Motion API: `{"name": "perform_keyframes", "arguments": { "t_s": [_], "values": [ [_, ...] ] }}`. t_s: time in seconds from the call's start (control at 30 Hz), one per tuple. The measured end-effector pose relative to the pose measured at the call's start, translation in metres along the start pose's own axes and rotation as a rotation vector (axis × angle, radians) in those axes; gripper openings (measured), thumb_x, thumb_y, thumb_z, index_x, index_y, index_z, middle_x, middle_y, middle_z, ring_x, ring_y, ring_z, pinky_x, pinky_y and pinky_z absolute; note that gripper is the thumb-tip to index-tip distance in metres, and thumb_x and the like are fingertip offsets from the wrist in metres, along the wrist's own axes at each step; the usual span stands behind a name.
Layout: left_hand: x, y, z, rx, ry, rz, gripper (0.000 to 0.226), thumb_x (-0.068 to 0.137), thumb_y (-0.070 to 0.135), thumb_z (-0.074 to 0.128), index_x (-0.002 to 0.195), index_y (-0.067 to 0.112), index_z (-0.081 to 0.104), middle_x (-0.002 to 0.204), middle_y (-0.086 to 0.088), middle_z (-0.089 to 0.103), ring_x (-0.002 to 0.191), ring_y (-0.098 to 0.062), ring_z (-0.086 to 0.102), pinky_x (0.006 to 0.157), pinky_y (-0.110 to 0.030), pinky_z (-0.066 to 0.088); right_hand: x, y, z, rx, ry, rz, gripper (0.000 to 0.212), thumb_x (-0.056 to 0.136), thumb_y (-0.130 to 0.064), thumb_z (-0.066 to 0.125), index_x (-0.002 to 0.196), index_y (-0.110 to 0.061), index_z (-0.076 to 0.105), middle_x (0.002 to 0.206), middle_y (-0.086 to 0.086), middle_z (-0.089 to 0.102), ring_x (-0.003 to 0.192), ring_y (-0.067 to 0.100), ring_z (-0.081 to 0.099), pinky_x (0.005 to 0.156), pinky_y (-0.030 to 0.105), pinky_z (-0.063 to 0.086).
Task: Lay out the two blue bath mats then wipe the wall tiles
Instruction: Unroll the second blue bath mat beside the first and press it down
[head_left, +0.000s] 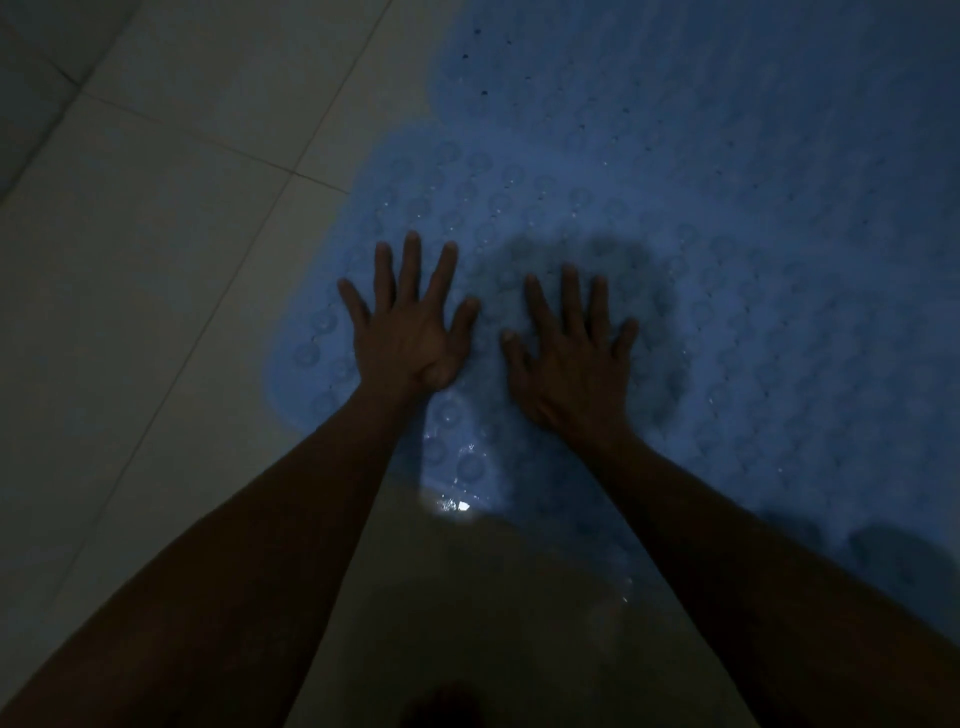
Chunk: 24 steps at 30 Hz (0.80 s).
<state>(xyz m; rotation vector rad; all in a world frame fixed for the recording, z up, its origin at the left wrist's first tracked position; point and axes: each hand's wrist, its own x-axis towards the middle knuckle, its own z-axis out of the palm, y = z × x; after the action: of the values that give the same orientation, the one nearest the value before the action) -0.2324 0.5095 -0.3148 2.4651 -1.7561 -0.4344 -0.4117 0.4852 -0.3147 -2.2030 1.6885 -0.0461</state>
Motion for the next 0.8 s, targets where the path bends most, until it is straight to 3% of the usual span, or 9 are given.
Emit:
{"name": "perform_keyframes", "arguments": {
  "t_s": [0.17,0.57,0.8],
  "values": [
    [-0.057,-0.024,0.003,0.058,-0.033,-0.044,0.063,0.1,0.07,0.015,0.156,0.049,-0.006,0.167,0.008,-0.012,0.153,-0.023,-0.018,0.113,-0.072,-0.008,-0.059,-0.002,0.016,-0.049,0.019,-0.015,0.071,0.097,-0.066,0.026,0.16,-0.04,0.005,0.169,-0.002,-0.006,0.155,0.028,-0.011,0.12,0.064,-0.003],
    [-0.057,-0.024,0.007,0.026,0.028,-0.071,0.055,0.104,0.061,0.013,0.156,0.05,0.0,0.168,0.009,-0.005,0.154,-0.021,-0.015,0.116,-0.068,-0.007,-0.062,0.0,0.03,-0.107,0.196,-0.06,0.063,0.1,-0.061,0.031,0.158,-0.036,0.026,0.168,0.005,0.013,0.155,0.032,0.005,0.118,0.066,0.009],
    [-0.058,-0.022,0.004,0.026,-0.016,-0.075,0.054,0.104,0.06,0.01,0.155,0.051,-0.004,0.167,0.01,-0.011,0.153,-0.02,-0.02,0.117,-0.065,-0.012,-0.061,-0.001,0.029,-0.069,0.157,-0.079,0.061,0.101,-0.06,0.033,0.157,-0.037,0.027,0.169,0.005,0.011,0.155,0.033,0.003,0.118,0.068,0.006]
  ]
}}
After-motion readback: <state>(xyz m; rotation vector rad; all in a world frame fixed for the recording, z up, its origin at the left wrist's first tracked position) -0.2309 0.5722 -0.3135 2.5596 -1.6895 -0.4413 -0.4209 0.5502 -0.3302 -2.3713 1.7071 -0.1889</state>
